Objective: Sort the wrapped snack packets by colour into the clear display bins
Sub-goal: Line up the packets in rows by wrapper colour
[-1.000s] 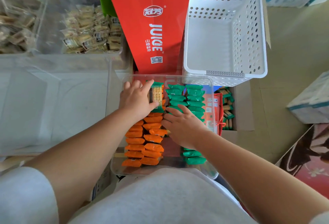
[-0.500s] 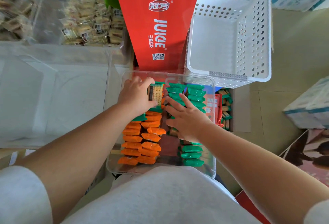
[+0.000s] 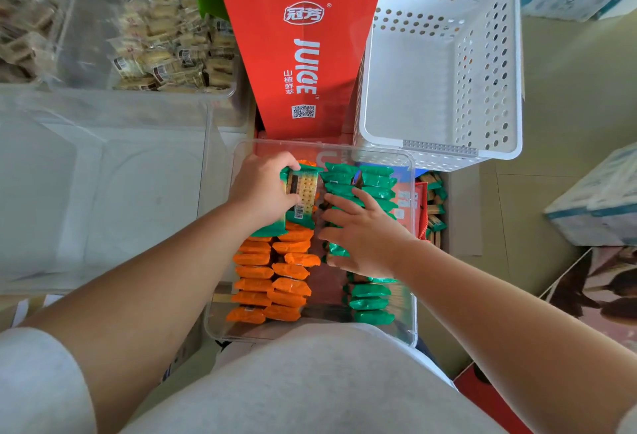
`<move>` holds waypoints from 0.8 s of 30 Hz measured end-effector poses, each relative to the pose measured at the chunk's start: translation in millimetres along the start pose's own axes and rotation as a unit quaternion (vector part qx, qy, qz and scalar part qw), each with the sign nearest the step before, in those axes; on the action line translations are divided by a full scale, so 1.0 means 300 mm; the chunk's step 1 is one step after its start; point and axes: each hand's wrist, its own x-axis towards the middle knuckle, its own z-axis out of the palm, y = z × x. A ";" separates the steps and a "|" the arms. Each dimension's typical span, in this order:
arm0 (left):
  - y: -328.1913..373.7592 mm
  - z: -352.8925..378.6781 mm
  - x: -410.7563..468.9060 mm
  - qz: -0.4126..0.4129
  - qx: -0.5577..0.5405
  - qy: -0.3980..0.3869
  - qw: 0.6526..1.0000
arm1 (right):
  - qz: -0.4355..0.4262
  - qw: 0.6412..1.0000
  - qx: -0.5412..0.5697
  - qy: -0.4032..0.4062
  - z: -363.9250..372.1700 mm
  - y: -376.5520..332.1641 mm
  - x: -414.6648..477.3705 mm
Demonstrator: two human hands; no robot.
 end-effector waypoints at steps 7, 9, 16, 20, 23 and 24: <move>0.002 -0.010 -0.023 0.010 -0.053 -0.007 0.999 | 0.224 0.917 0.207 0.258 -0.075 -0.029 0.093; 0.010 -0.025 -0.045 0.028 -0.083 -0.013 0.996 | 0.242 0.928 0.225 0.172 -0.107 -0.021 0.137; -0.012 -0.038 -0.119 -0.020 -0.079 -0.029 0.996 | 0.246 0.959 0.095 0.106 -0.086 -0.032 0.213; -0.018 -0.056 -0.144 -0.035 -0.046 -0.044 0.997 | 0.261 0.949 0.124 0.123 -0.093 -0.022 0.210; -0.008 -0.085 -0.171 -0.036 -0.062 -0.044 0.996 | 0.248 0.952 0.137 0.119 -0.087 -0.026 0.195; -0.003 -0.097 -0.183 -0.040 -0.075 -0.040 0.996 | 0.246 0.952 0.140 0.113 -0.085 -0.030 0.193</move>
